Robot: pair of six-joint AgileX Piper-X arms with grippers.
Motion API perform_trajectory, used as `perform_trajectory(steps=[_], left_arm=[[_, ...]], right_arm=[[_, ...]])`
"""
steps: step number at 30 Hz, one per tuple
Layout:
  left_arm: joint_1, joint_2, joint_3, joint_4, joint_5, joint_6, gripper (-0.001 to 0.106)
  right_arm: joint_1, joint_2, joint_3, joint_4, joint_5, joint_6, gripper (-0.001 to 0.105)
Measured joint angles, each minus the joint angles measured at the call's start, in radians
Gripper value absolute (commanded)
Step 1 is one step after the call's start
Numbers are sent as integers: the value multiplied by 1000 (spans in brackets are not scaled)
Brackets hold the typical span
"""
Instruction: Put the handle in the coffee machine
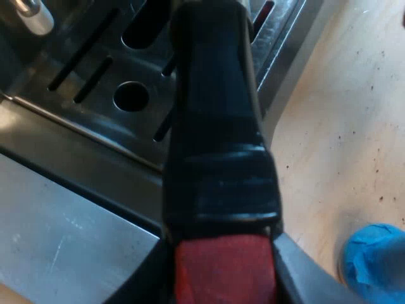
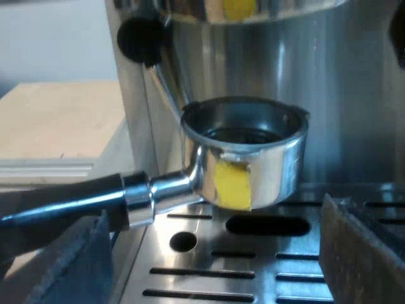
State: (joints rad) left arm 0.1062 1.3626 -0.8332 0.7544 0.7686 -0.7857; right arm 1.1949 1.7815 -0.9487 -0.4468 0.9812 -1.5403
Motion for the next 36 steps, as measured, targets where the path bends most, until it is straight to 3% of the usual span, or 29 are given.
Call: perform_trajectory(steps=[9,12,29,36], left_arm=[[0,0,-5,-28,23,0,1],[0,0,-7,-45,23,0,1],[0,0,-53,-86,46,-12,1],[0,0,-58,-113,69,-52,1]], right_arm=[[-16,31,0,-78,18,-15,60],[-20,33,0,-103,18,-46,60],[-21,33,0,-133,18,-51,60],[-21,33,0,-133,18,-51,60]])
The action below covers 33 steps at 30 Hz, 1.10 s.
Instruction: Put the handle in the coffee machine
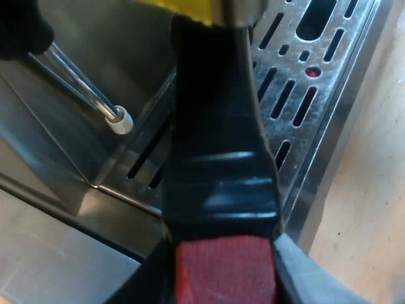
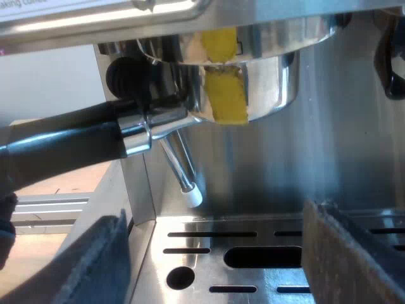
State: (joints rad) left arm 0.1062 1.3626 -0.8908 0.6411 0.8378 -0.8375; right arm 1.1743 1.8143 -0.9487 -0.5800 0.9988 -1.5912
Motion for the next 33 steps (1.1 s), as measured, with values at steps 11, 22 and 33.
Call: perform_trajectory(steps=[11,22,33], left_arm=[[0,11,3,-66,4,-16,1],[0,15,9,-93,31,-47,1],[-3,25,-24,-59,68,-160,1]], right_arm=[[0,0,0,0,0,0,60],[0,0,0,0,0,0,60],[0,0,0,0,0,0,60]])
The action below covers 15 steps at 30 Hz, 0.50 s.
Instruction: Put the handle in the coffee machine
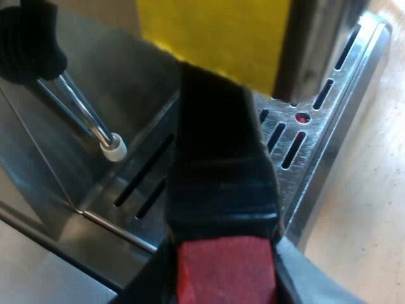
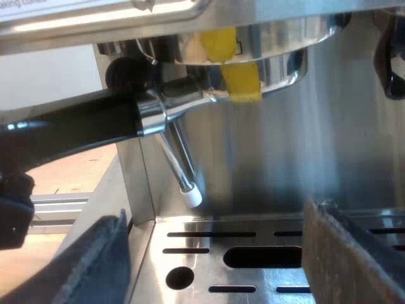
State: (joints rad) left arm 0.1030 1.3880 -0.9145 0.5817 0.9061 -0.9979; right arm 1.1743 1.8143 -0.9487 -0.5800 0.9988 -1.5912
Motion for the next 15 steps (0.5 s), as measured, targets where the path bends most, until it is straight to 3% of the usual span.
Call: perform_trajectory(steps=[5,15], left_arm=[[-1,6,-36,61,0,-9,1],[-1,6,-49,70,-2,-2,1]], right_arm=[[0,0,0,0,0,0,60],[0,0,0,0,0,0,60]])
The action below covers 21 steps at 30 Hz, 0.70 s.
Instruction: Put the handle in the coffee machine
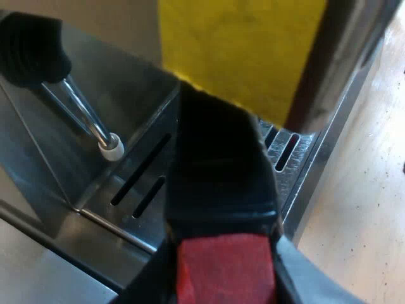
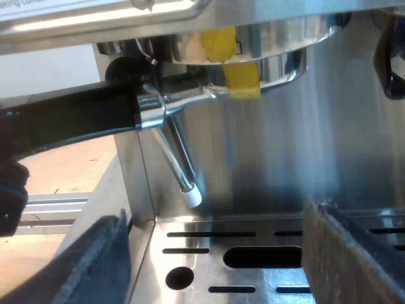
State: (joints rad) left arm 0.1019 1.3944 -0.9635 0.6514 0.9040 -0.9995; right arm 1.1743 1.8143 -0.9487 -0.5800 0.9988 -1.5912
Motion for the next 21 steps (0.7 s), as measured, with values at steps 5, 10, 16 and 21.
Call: perform_trajectory(steps=[5,10,16,21], left_arm=[[0,6,-28,33,-11,2,1],[0,6,-32,46,-13,3,1],[0,6,-39,54,-6,3,1],[0,0,-41,60,-6,3,1]], right_arm=[[-3,0,0,3,0,0,60],[-33,0,0,60,-58,0,60],[-83,0,0,67,-116,0,60],[-122,8,0,67,-119,0,60]])
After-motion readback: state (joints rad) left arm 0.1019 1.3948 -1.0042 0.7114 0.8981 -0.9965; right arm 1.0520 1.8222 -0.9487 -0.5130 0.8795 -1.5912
